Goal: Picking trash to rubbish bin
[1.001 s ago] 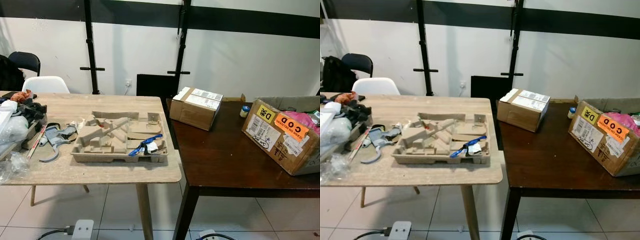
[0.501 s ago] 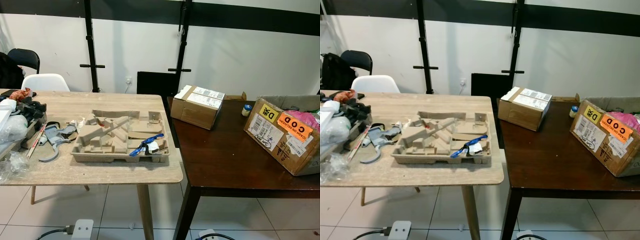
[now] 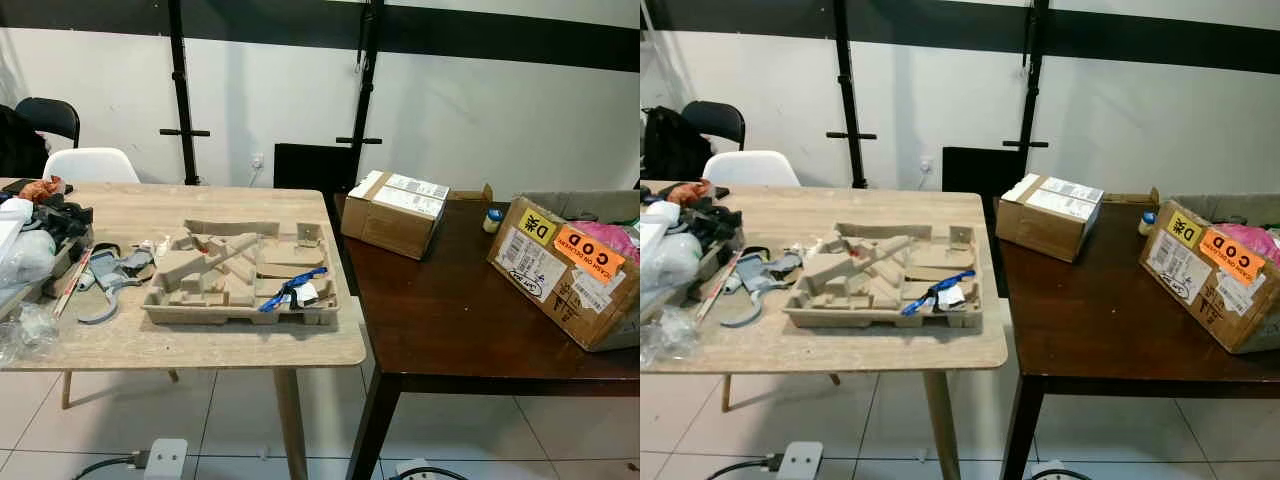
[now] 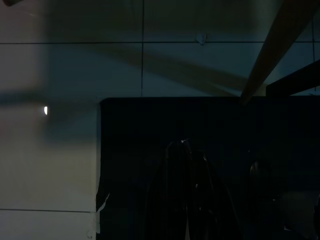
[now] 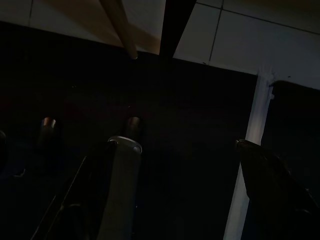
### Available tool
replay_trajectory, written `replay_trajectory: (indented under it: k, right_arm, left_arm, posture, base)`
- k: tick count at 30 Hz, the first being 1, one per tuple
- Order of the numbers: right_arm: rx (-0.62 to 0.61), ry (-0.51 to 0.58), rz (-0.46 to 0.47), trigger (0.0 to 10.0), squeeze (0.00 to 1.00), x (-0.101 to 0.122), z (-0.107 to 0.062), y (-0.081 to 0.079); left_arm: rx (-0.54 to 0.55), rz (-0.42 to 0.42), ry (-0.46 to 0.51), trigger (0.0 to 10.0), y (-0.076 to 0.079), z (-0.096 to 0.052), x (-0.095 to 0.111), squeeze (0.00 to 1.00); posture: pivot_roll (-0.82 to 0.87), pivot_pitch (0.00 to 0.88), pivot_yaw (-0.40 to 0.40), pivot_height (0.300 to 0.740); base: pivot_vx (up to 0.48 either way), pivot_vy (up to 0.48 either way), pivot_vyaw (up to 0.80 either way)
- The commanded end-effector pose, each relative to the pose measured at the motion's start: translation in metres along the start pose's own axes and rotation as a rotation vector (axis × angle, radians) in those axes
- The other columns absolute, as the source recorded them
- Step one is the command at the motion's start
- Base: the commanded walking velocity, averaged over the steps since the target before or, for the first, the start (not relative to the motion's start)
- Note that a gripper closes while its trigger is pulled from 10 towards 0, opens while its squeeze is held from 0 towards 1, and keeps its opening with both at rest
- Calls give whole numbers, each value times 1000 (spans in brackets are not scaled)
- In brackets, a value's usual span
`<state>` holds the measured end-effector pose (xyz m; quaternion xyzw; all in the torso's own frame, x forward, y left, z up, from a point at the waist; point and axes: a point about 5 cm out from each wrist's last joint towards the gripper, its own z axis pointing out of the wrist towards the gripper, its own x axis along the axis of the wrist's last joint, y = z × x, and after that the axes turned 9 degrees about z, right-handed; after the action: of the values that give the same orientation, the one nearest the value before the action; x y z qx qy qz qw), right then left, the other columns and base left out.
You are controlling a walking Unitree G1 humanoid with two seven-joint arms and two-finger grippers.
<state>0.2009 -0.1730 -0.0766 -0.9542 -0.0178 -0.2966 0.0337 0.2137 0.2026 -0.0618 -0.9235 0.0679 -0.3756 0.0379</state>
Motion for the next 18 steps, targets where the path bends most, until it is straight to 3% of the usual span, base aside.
replay_trajectory:
  k: [1, 18]
  right_arm:
    - [-7, -13, 10, 10000, 0, -5, -1, 1]
    - [-2, -9, 19, 10000, 0, -6, -1, 0]
  left_arm:
    - [-1, 10, -17, 10000, -3, -1, -4, 0]
    - [-8, 19, -8, 10000, -2, 0, -1, 0]
  posture:
    - [111, 0, -49, 740]
    - [109, 0, -44, 740]
  base:
    - [0, 0, 0]
    - [0, 287, 0]
